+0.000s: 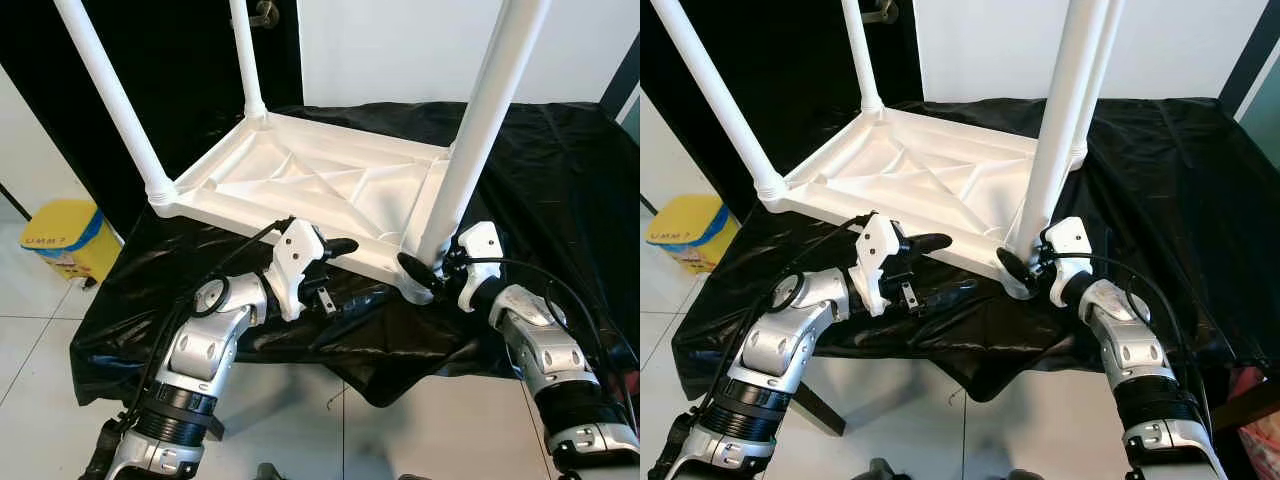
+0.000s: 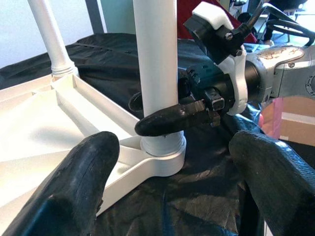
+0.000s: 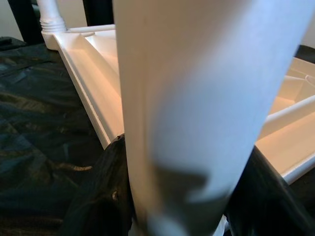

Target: Building children table

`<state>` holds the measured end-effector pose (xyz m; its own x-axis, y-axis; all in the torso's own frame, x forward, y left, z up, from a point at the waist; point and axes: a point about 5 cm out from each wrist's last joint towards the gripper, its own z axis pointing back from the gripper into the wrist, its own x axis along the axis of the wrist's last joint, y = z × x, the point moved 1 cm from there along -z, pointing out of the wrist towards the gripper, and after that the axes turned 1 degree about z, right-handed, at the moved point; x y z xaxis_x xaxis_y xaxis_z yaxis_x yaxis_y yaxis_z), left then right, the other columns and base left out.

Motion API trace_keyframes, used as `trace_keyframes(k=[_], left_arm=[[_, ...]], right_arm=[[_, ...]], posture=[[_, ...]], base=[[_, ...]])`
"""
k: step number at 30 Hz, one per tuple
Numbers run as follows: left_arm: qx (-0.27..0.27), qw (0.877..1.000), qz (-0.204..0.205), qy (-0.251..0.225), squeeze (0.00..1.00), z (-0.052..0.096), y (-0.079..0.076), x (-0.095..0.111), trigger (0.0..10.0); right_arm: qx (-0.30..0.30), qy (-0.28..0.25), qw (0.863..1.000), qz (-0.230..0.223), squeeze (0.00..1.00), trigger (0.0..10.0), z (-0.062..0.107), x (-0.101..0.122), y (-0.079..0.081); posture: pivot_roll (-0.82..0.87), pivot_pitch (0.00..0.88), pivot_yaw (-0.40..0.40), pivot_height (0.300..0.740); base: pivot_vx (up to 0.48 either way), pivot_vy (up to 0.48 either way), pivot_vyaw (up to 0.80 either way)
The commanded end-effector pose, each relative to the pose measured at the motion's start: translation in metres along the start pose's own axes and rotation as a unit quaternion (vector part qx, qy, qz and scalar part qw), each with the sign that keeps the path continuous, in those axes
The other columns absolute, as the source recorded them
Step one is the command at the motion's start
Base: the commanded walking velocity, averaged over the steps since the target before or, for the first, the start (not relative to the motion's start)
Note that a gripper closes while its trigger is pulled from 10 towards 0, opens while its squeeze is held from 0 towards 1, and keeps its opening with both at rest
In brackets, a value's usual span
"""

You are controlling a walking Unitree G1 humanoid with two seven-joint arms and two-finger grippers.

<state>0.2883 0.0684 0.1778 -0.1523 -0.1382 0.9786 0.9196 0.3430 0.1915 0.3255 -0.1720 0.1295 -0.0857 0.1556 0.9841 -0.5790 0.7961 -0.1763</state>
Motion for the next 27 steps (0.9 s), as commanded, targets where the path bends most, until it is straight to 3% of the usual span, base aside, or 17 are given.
trace_keyframes(k=[1,3,4,7,8,16,19,25,27], left_arm=[[0.012,1.0,-0.005,0.009,0.0,-0.001,0.001,-0.004,10.0],[0.01,1.0,-0.004,0.01,0.0,-0.002,0.001,-0.005,10.0],[0.009,1.0,-0.003,0.01,0.0,-0.002,0.0,-0.006,10.0],[0.011,1.0,-0.003,0.011,0.0,-0.003,0.0,-0.007,10.0],[0.017,1.0,-0.002,0.015,0.0,-0.004,0.0,-0.009,10.0],[0.018,1.0,0.002,0.015,0.0,-0.003,-0.004,-0.012,10.0],[0.037,0.999,0.011,0.033,0.0,-0.002,-0.003,-0.022,10.0],[0.076,0.997,0.005,0.021,0.0,-0.003,0.005,-0.019,10.0],[0.097,0.995,0.012,0.016,0.0,-0.005,0.012,-0.018,10.0]], right_arm=[[0.006,0.018,1.0,0.001,0.0,3.9,0.003,-0.009,0.003],[0.003,0.019,1.0,-0.001,0.0,3.9,0.003,-0.011,0.003],[-0.007,0.017,1.0,0.0,0.0,10.0,0.004,-0.011,0.003],[-0.034,0.012,0.999,-0.006,0.0,10.0,0.005,-0.013,0.002],[-0.071,0.005,0.997,-0.004,0.0,10.0,0.006,-0.012,0.003],[-0.127,0.007,0.992,0.006,0.0,10.0,0.009,-0.015,0.006],[-0.202,-0.014,0.979,-0.03,0.0,10.0,0.008,-0.009,0.013],[-0.249,0.0,0.968,-0.031,0.0,10.0,0.009,-0.013,0.02],[-0.287,0.007,0.956,-0.051,0.0,10.0,0.009,-0.016,0.022]], posture=[[-0.17,0.0,0.04,0.74],[-0.17,0.0,0.04,0.74],[-0.17,0.0,0.043,0.74],[-0.17,0.0,0.042,0.74],[-0.17,0.0,0.04,0.74],[-0.18,0.0,0.027,0.74],[-0.18,0.0,0.017,0.74],[-0.19,0.0,0.02,0.74],[-0.19,0.0,0.028,0.74]], base=[[0.0,0.0,0.0],[0.0,0.0,0.0],[0.0,0.0,0.0],[0.0,0.0,0.0],[0.0,0.0,0.0],[0.0,0.0,0.0],[0.0,0.0,0.0],[0.0,0.0,0.0],[0.0,0.0,0.0]])
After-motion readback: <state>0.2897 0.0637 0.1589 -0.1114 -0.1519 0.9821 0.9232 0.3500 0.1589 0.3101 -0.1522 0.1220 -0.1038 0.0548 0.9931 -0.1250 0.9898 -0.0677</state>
